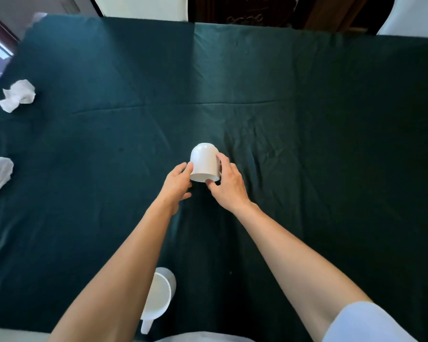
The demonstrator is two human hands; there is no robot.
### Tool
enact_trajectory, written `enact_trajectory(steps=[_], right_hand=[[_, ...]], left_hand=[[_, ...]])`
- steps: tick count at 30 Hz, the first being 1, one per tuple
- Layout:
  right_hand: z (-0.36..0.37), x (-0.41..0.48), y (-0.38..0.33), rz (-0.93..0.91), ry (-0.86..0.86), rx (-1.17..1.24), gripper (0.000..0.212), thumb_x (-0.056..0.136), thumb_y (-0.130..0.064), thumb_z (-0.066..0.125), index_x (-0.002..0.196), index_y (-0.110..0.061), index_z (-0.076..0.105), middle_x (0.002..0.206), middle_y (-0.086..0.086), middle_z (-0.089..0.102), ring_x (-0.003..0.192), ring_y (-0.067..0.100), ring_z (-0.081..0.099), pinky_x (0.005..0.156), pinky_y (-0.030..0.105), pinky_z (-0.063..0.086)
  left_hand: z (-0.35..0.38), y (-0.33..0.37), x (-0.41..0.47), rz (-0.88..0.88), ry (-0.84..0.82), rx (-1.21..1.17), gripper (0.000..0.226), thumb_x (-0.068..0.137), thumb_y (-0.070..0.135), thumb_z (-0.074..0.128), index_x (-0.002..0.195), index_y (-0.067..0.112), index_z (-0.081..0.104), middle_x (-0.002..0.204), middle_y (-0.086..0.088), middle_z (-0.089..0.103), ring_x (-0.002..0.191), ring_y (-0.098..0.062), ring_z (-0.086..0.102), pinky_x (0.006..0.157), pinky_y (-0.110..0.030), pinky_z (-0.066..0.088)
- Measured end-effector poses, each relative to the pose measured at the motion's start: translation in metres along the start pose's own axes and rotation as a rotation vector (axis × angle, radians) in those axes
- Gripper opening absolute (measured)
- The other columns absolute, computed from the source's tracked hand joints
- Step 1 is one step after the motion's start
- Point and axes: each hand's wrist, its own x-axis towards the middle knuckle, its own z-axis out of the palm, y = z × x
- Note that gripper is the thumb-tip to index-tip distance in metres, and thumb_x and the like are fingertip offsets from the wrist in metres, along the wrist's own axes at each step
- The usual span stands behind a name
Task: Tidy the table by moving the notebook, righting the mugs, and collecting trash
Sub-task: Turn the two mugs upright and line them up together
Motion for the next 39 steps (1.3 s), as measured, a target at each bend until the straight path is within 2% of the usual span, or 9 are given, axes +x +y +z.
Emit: enact_trajectory(steps=[6, 10, 12, 15, 21, 26, 32, 36, 39], right_hand=[[-0.008, 0.008, 0.005, -0.017, -0.053, -0.025, 0.078, 0.091, -0.002, 0.059, 0.158, -0.024, 0.025, 0.133, 0.015, 0.064, 0.113, 0.039, 0.063, 0.094, 0.050, 0.053], [-0.012, 0.003, 0.003, 0.041, -0.069, 0.009, 0.075, 0.095, -0.006, 0.055, 0.160, -0.027, 0.024, 0.124, 0.014, 0.071, 0.108, 0.038, 0.066, 0.095, 0.050, 0.054], [-0.012, -0.005, 0.002, 0.076, -0.055, 0.063, 0.066, 0.096, -0.012, 0.055, 0.157, -0.027, 0.034, 0.121, 0.011, 0.074, 0.109, 0.035, 0.066, 0.095, 0.043, 0.053], [-0.012, -0.023, 0.001, 0.104, -0.027, 0.171, 0.049, 0.097, -0.020, 0.059, 0.145, -0.025, 0.055, 0.107, 0.005, 0.079, 0.106, 0.026, 0.069, 0.090, 0.033, 0.051], [-0.006, -0.086, -0.004, 0.280, 0.078, 0.509, 0.016, 0.091, -0.019, 0.062, 0.105, -0.021, 0.070, 0.085, 0.007, 0.081, 0.076, 0.020, 0.080, 0.082, 0.040, 0.067], [0.010, -0.143, -0.001, 0.425, 0.145, 0.753, 0.026, 0.088, -0.009, 0.064, 0.112, -0.002, 0.073, 0.101, 0.017, 0.079, 0.077, 0.021, 0.078, 0.074, 0.036, 0.068], [0.030, -0.220, 0.003, 0.471, 0.235, 0.775, 0.030, 0.079, -0.012, 0.064, 0.107, -0.007, 0.074, 0.090, 0.013, 0.081, 0.070, 0.021, 0.074, 0.083, 0.048, 0.067], [0.045, -0.264, 0.010, 0.493, 0.290, 0.774, 0.036, 0.074, -0.018, 0.067, 0.108, -0.008, 0.075, 0.092, 0.012, 0.080, 0.079, 0.026, 0.079, 0.080, 0.051, 0.067], [0.056, -0.286, 0.019, 0.506, 0.317, 0.782, 0.038, 0.071, -0.019, 0.069, 0.107, -0.008, 0.076, 0.096, 0.011, 0.080, 0.080, 0.025, 0.080, 0.078, 0.049, 0.068]], left_hand=[[0.014, -0.003, 0.001, 0.019, 0.002, -0.033, 0.042, 0.104, 0.046, 0.048, 0.143, 0.033, 0.056, 0.135, 0.006, 0.061, 0.121, -0.025, 0.062, 0.101, -0.045, 0.054], [0.014, -0.006, -0.011, 0.024, 0.016, -0.065, 0.040, 0.104, 0.047, 0.049, 0.140, 0.034, 0.059, 0.134, 0.007, 0.062, 0.120, -0.025, 0.063, 0.102, -0.045, 0.054], [0.011, -0.009, -0.021, 0.037, 0.026, -0.076, 0.040, 0.103, 0.048, 0.049, 0.139, 0.035, 0.059, 0.133, 0.008, 0.062, 0.120, -0.024, 0.064, 0.105, -0.047, 0.053], [0.007, -0.013, -0.040, 0.073, 0.031, -0.085, 0.041, 0.103, 0.049, 0.049, 0.141, 0.036, 0.057, 0.130, 0.011, 0.064, 0.117, -0.021, 0.065, 0.105, -0.046, 0.051], [0.001, -0.032, -0.089, 0.147, 0.010, -0.072, 0.037, 0.104, 0.048, 0.049, 0.136, 0.035, 0.060, 0.126, 0.014, 0.066, 0.118, -0.019, 0.065, 0.104, -0.044, 0.053], [0.001, -0.058, -0.135, 0.232, -0.051, -0.015, 0.031, 0.105, 0.044, 0.047, 0.130, 0.033, 0.060, 0.127, 0.007, 0.068, 0.120, -0.022, 0.065, 0.100, -0.043, 0.053], [-0.003, -0.112, -0.186, 0.264, -0.083, 0.030, 0.040, 0.104, 0.041, 0.049, 0.142, 0.031, 0.055, 0.131, 0.006, 0.067, 0.124, -0.018, 0.063, 0.089, -0.035, 0.055], [-0.001, -0.149, -0.220, 0.243, -0.118, -0.020, 0.045, 0.105, 0.027, 0.046, 0.149, 0.035, 0.048, 0.110, 0.010, 0.064, 0.098, -0.012, 0.060, 0.099, -0.042, 0.054], [0.004, -0.174, -0.241, 0.214, -0.162, -0.044, 0.045, 0.105, 0.022, 0.048, 0.148, 0.033, 0.043, 0.111, 0.019, 0.065, 0.099, -0.018, 0.066, 0.089, -0.037, 0.054]])
